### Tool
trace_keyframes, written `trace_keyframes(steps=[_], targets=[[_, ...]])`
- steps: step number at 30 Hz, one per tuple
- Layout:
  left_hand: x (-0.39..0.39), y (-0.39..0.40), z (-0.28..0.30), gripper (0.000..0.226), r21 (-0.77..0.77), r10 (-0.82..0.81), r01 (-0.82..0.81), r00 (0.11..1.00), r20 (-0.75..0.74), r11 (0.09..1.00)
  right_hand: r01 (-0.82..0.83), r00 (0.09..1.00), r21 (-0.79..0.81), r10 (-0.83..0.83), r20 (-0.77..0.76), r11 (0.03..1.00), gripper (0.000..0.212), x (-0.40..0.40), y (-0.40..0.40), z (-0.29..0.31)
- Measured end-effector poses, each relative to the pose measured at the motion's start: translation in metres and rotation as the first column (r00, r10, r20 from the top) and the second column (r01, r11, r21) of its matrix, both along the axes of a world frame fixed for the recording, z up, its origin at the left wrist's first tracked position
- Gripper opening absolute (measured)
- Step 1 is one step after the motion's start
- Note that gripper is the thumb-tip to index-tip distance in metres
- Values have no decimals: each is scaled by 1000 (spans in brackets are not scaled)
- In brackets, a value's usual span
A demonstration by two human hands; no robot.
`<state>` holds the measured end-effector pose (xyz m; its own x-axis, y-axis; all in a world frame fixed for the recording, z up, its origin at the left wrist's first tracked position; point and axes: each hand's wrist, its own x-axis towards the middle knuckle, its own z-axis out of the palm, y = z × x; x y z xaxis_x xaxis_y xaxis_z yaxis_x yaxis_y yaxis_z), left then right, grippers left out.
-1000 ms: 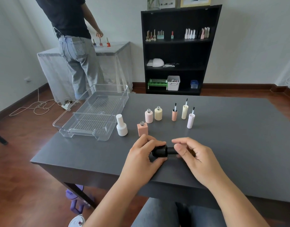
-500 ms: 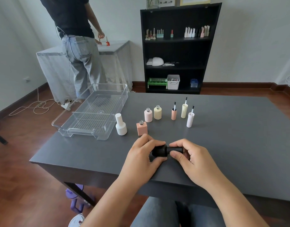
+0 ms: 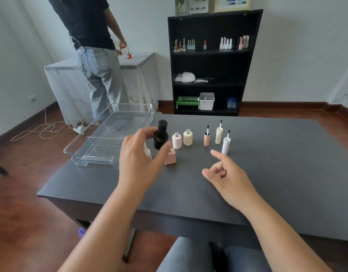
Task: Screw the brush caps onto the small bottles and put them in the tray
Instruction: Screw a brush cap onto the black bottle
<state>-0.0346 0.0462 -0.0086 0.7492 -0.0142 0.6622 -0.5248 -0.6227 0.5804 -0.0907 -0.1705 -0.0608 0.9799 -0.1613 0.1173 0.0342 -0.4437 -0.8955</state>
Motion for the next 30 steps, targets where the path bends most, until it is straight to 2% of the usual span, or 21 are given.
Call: trace_keyframes(steps=[5,10,13,20,25,30], targets=[[56,3,41,35,305,149,-123,987,-63,944,66,994,27,-64,-86,997,75,41,8,13],[98,4,50,28,536,213,-48,944,-252,843,158,979,88,-145,-142,984,77,71,17,16],[109,1,50,31,592,233,14,912,-338,806,195,971,124,-173,-166,973,72,84,17,18],[121,-1,50,36,776,349,58,870,-348,628,286,947,141,-258,-190,948,41,103,20,17],[126,2,51,31,764,356,139,823,-444,630,317,940,154,-289,-180,936,17,104,21,15],[130,3,47,35,776,381,174,793,-476,606,278,960,136,-272,-60,951,15,93,22,6]])
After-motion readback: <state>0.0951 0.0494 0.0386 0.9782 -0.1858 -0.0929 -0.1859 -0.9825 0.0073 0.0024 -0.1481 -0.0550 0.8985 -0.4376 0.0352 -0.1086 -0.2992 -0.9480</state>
